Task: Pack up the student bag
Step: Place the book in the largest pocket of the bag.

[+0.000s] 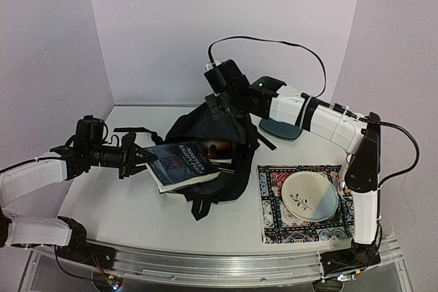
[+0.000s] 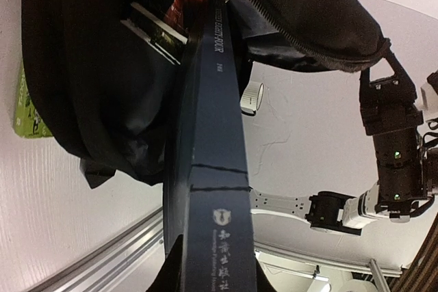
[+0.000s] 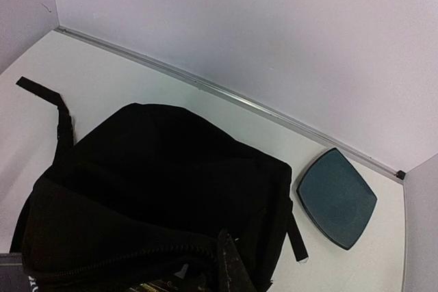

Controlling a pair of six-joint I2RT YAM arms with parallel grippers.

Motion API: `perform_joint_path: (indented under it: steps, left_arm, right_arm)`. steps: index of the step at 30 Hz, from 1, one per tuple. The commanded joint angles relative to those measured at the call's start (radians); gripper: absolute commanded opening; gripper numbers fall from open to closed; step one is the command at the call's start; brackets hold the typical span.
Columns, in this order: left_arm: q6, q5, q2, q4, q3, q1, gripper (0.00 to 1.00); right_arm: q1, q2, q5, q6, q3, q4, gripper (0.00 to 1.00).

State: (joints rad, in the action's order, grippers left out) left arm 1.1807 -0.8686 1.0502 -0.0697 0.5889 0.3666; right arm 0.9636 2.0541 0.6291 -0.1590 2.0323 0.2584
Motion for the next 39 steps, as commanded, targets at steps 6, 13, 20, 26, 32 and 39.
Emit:
perform_joint_path:
  steps: [6,13,20,26,32,39]
  left_arm:
    - [0.034,0.048,0.112,0.248,0.133,0.018,0.00]
    - [0.121,0.163,0.175,0.365,0.145,0.020,0.00]
    - [0.253,0.275,0.216,0.517,0.123,0.047,0.00]
    - [0.320,0.330,0.276,0.674,0.138,0.101,0.00]
    - [0.343,0.401,0.272,0.779,0.103,0.110,0.00]
    - [0.357,0.532,0.315,0.791,0.049,0.172,0.00]
  right_arm:
    - [-0.003,-0.119,-0.109,-0.045,-0.077,-0.107,0.00]
    - [-0.002,-0.179,-0.218,-0.046,-0.133,-0.170,0.00]
    - [-0.001,-0.227,-0.314,-0.056,-0.160,-0.221,0.00]
    - [-0.001,-0.228,-0.343,-0.073,-0.172,-0.227,0.00]
    - [0.000,-0.234,-0.349,-0.090,-0.200,-0.228,0.00]
    - [0.000,-0.234,-0.390,-0.131,-0.229,-0.229,0.00]
